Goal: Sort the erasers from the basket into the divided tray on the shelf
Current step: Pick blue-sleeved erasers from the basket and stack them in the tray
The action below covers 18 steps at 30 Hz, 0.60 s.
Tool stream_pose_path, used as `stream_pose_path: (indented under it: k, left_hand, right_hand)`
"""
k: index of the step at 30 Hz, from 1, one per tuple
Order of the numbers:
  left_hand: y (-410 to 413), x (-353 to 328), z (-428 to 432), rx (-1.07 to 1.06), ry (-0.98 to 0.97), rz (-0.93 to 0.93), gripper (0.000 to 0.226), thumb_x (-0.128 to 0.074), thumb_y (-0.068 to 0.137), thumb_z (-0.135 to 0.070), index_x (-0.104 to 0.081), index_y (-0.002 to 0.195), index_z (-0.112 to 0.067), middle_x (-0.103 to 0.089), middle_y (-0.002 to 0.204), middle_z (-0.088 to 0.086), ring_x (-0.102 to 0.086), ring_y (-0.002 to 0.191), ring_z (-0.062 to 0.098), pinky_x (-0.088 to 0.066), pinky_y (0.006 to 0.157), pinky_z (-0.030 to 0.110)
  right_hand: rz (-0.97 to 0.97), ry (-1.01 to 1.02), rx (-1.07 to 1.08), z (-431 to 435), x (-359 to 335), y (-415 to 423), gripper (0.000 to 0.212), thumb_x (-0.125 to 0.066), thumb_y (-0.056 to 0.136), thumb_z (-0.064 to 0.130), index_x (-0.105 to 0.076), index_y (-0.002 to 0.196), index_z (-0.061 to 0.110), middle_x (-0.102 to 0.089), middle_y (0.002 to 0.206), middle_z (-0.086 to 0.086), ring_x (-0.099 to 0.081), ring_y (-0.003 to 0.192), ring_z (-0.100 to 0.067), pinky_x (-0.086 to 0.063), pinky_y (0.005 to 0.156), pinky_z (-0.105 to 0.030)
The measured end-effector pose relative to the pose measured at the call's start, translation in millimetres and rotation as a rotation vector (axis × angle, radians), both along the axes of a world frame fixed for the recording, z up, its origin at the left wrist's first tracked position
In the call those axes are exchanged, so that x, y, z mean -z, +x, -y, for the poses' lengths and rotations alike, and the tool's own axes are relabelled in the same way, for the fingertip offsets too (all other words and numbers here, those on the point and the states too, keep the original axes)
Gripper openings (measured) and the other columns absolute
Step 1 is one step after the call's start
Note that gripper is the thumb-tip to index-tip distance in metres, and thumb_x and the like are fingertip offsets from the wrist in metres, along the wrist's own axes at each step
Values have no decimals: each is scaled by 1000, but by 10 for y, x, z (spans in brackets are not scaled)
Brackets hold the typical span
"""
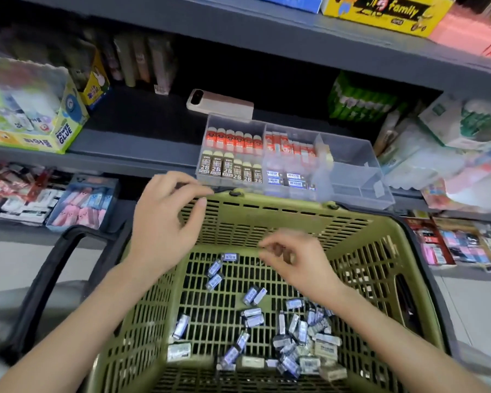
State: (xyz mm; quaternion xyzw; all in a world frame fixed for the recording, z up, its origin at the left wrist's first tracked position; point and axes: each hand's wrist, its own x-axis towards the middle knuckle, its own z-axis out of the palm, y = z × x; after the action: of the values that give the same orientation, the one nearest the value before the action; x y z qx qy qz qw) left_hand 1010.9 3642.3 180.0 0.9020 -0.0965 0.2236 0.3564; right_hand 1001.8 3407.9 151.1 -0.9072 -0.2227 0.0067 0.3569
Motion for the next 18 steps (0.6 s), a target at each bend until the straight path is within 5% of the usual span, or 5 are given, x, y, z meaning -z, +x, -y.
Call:
stream_pose_path:
  k: [2, 4, 8, 14, 18]
  left_hand:
    - [-108, 53, 53, 47, -55, -56, 18, -58, 84, -15, -73, 93, -10, -62, 94, 0, -54, 93, 18, -38, 86, 30]
    - [-166, 107, 97, 84, -108, -147, 17, -58, 86, -16, -72, 94, -13, -61, 95, -5, -55, 95, 17, -41, 89, 33]
    - [-240, 217, 143, 143, -197, -346, 18, -62, 87, -13, -69, 96, -26, -58, 98, -17, -55, 94, 9, -44, 86, 29]
    - [-287, 314, 285, 177, -372, -675, 20, -61, 89, -10, -69, 90, -28, -66, 98, -10, -59, 91, -1, -43, 80, 9]
    - [-246, 497, 496, -90, -828, -1174, 11, -58, 92, -18, -65, 99, -16, -65, 110, 8, -60, 91, 18, -51, 80, 33]
  right_hand:
    - [-204, -371, -115, 158, 488, -159, 51, -70, 80, 37, -56, 126, 21, -58, 120, 1, -53, 107, -11, -46, 91, -35]
    - [-363, -656, -248, 207, 904, -259, 82, -68, 75, 51, -29, 144, 29, -32, 145, -1, -30, 132, -19, -34, 107, -41]
    - [-211, -866, -441, 106, 1365, -375, 84, -68, 75, 51, -23, 144, 31, -26, 145, -11, -25, 131, -30, -41, 98, -47]
    - [-145, -753, -529, 188, 1467, -312, 55, -64, 84, 35, -42, 135, 28, -35, 140, -11, -31, 128, -31, -49, 89, -47]
    - [-219, -544, -351, 179, 1332, -325, 49, -66, 82, 39, -51, 128, 28, -42, 130, -6, -40, 119, -24, -44, 95, -41]
